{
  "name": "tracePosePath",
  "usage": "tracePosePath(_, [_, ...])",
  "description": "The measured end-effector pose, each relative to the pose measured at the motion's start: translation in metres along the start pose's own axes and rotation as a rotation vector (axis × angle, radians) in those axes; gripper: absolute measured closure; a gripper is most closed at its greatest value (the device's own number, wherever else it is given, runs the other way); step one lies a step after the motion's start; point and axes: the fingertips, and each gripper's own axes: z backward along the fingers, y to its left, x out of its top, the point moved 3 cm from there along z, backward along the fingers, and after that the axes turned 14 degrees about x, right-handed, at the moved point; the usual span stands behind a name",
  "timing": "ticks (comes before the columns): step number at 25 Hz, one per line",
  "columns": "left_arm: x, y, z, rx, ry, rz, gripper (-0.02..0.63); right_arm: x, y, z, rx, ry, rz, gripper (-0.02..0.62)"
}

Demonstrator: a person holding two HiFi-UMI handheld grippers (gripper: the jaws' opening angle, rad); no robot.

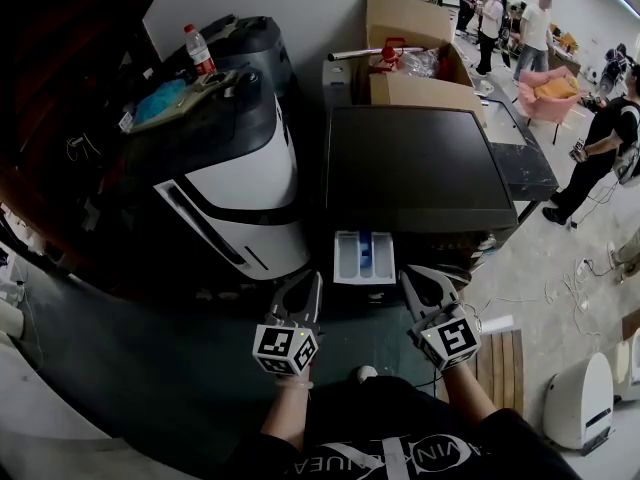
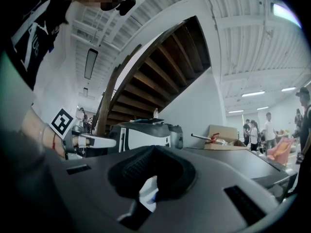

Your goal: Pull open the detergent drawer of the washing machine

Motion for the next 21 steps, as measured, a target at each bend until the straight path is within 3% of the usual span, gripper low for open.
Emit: tracePosePath(21, [-0.0103, -0.002, 0.0034, -0.007, 0.031, 0.016, 0.597, -0.0049, 0.0078, 0.0046, 0.007, 0.016, -0.002, 0.584])
